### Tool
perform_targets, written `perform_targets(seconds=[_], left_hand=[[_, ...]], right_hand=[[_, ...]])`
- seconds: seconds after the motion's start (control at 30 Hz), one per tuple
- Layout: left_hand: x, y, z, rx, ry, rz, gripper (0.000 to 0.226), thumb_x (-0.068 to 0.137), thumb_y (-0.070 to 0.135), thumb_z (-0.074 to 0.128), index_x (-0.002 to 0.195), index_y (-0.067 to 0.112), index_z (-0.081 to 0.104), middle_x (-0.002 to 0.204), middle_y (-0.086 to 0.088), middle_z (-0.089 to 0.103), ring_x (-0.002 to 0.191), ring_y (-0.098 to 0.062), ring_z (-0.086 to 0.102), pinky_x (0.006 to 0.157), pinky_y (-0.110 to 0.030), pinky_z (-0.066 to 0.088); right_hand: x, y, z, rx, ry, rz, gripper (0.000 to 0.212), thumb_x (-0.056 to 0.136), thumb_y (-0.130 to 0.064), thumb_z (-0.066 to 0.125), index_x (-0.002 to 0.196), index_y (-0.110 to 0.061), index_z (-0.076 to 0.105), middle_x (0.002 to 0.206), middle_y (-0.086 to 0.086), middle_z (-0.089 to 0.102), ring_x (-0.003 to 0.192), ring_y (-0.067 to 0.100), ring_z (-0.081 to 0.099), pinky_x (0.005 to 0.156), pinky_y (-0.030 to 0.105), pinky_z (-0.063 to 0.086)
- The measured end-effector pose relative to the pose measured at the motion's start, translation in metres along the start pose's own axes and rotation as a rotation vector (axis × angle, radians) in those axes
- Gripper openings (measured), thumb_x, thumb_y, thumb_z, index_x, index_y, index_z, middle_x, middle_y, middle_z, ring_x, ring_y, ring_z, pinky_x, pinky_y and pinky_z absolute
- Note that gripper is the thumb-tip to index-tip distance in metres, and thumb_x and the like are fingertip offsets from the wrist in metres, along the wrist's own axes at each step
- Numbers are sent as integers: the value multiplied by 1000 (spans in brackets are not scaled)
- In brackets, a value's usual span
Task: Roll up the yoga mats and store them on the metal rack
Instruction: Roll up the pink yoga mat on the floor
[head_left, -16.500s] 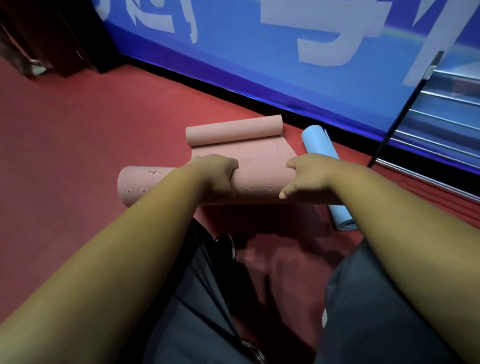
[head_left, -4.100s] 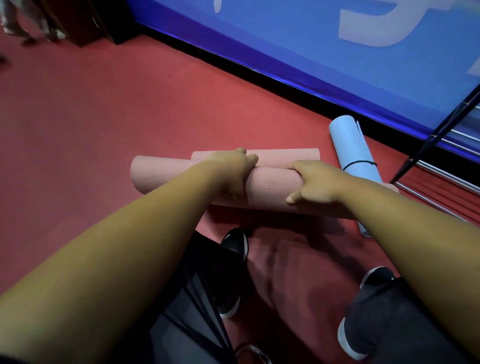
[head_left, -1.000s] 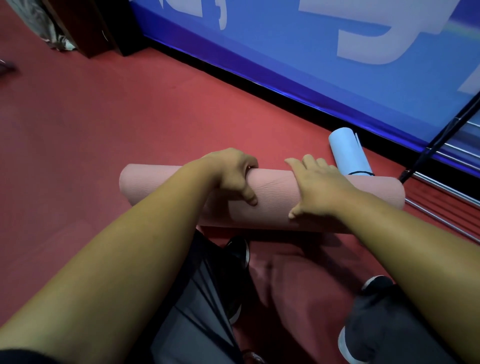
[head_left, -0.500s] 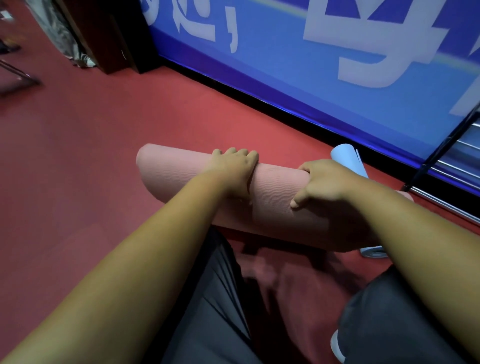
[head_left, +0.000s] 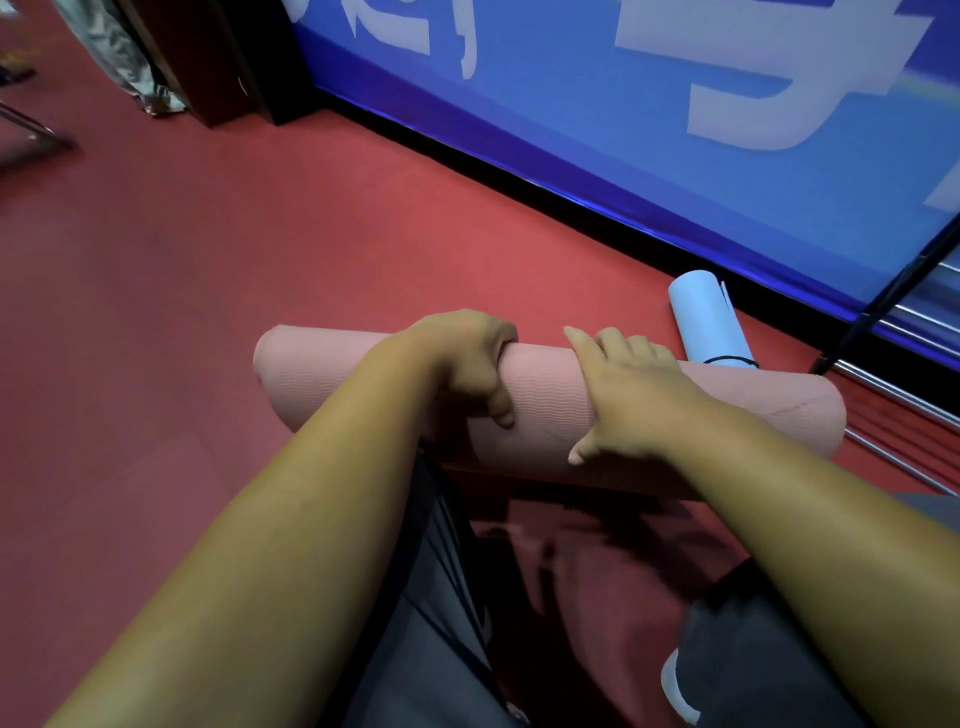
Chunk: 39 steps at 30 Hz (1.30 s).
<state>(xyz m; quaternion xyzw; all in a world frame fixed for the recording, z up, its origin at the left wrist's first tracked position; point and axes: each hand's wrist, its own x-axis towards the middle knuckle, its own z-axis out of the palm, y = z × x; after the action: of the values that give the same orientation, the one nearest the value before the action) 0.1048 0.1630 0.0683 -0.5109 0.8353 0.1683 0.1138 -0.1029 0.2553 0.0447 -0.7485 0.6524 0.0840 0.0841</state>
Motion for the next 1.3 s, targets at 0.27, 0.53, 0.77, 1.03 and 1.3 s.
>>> perform_targets(seconds=[0.27, 0.53, 0.77, 1.03, 1.3], left_hand=[[13, 0, 7, -118, -230, 7, 75, 58, 49, 102, 120, 34, 63, 107, 10, 72, 100, -18, 70, 89, -37, 61], [19, 14, 17, 378, -70, 24, 124, 48, 78, 92, 149, 29, 38, 148, 0, 50, 138, -32, 46, 112, -58, 40], [28, 10, 14, 278, 77, 100, 89, 47, 74, 89, 119, 35, 53, 119, 6, 66, 111, -28, 62, 85, -41, 50], [29, -1, 7, 55, -88, 60, 83, 45, 69, 95, 113, 34, 65, 96, 12, 70, 93, -20, 67, 82, -36, 59], [28, -8, 5, -186, -213, -1, 67, 42, 57, 100, 99, 33, 73, 90, 14, 78, 89, -14, 75, 87, -39, 64]], right_hand=[[21, 8, 1, 58, -20, -62, 94, 55, -75, 88, 129, -32, 47, 134, -9, 59, 118, 30, 56, 86, 47, 46], [32, 24, -13, 318, -184, 57, 78, 51, -66, 94, 115, -34, 64, 108, -9, 68, 98, 20, 63, 84, 37, 57], [29, 31, -18, 376, -222, 71, 75, 59, -59, 95, 122, -34, 63, 115, -7, 69, 99, 16, 64, 83, 35, 55], [21, 19, -5, 99, -141, -14, 118, 75, -74, 80, 167, -28, 21, 159, 4, 38, 142, 36, 43, 117, 49, 40], [18, 10, 20, -23, 33, -104, 147, 64, -76, 86, 171, -21, 0, 160, 3, 33, 143, 34, 40, 120, 50, 33]])
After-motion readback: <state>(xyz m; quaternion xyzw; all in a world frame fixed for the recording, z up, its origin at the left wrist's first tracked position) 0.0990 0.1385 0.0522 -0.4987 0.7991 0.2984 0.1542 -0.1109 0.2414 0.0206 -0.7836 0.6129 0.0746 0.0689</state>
